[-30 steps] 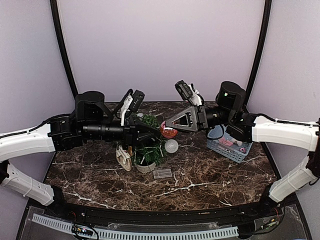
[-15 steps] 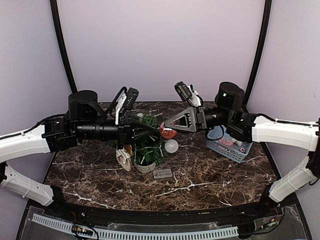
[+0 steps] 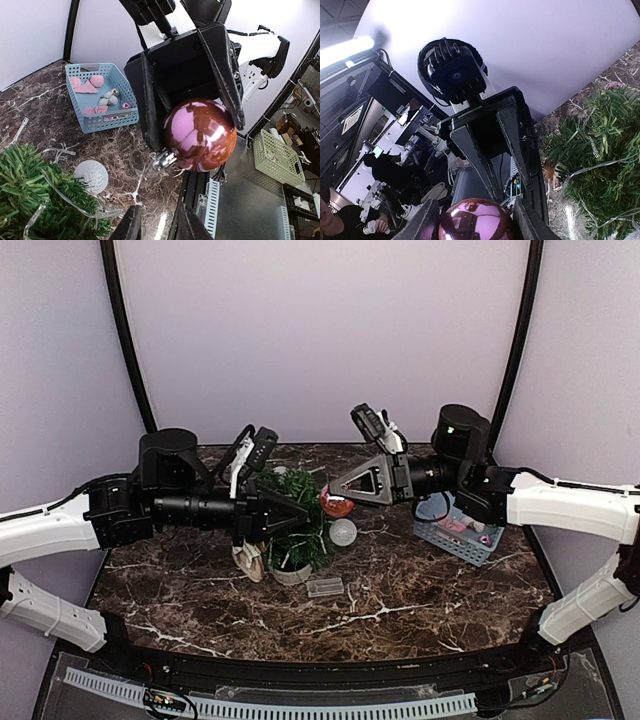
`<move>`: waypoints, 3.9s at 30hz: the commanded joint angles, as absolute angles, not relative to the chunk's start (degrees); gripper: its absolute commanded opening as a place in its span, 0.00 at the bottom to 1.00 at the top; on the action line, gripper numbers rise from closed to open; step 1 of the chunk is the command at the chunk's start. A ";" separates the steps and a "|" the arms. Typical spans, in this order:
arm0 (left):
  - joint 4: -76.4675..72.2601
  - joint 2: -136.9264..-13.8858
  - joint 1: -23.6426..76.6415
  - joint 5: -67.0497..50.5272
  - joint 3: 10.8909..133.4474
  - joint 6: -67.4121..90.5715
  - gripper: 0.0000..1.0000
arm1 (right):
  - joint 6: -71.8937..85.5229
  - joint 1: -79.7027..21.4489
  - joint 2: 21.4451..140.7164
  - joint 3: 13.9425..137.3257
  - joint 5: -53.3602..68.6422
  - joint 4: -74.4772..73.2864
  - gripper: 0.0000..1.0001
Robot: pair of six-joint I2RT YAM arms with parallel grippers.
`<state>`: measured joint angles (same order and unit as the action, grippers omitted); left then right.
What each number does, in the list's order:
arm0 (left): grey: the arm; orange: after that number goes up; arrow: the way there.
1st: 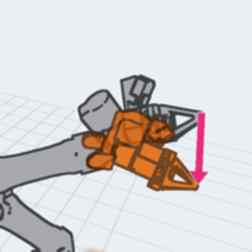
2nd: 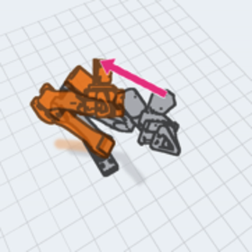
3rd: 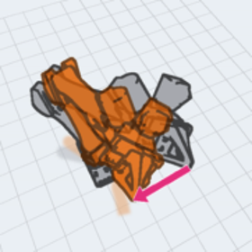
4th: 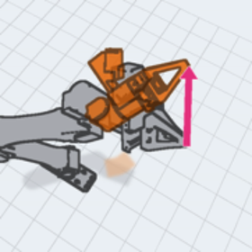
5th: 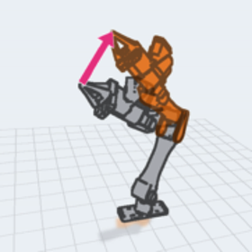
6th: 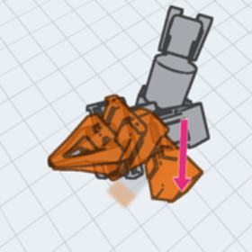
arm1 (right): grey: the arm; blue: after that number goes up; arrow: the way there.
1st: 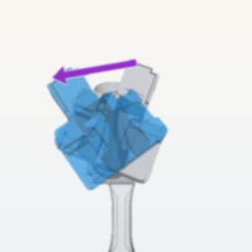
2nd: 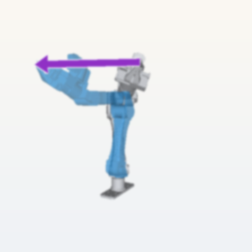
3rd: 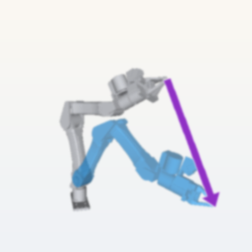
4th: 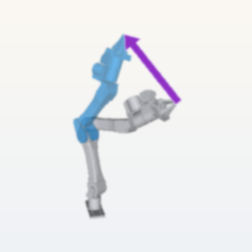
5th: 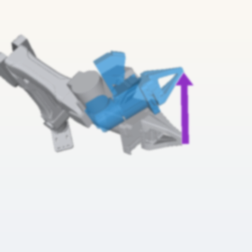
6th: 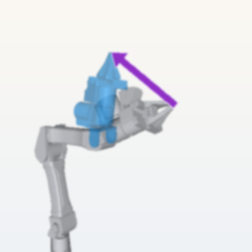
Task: Decorate the small christmas tree
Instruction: Hang the ornament ball on the branch.
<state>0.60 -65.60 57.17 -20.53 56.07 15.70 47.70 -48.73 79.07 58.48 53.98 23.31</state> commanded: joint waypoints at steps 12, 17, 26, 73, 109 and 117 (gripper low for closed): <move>1.52 -67.13 57.39 -20.76 59.37 13.44 0.31 | 46.97 -49.39 78.09 58.31 54.11 24.37 0.43; 1.45 -68.36 57.39 -21.84 60.56 13.08 0.31 | 47.11 -49.39 77.86 58.37 54.27 24.40 0.43; 0.55 -68.53 57.46 -22.77 60.78 12.76 0.29 | 47.37 -49.39 77.49 58.23 54.40 24.43 0.43; -0.71 -67.44 57.40 -21.25 58.58 14.25 0.00 | 46.95 -49.80 77.57 57.12 53.43 23.04 0.43; 8.32 -64.70 63.11 -9.74 56.44 14.68 0.06 | 52.16 -53.96 76.93 51.45 41.58 28.30 0.40; 7.76 -62.43 63.06 -7.27 55.45 16.38 0.08 | 51.10 -54.07 77.85 53.66 39.77 28.09 0.40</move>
<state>7.55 -64.58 62.92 -8.95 56.18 15.42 52.42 -53.54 77.10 51.24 41.32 26.61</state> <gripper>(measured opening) 0.075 0.479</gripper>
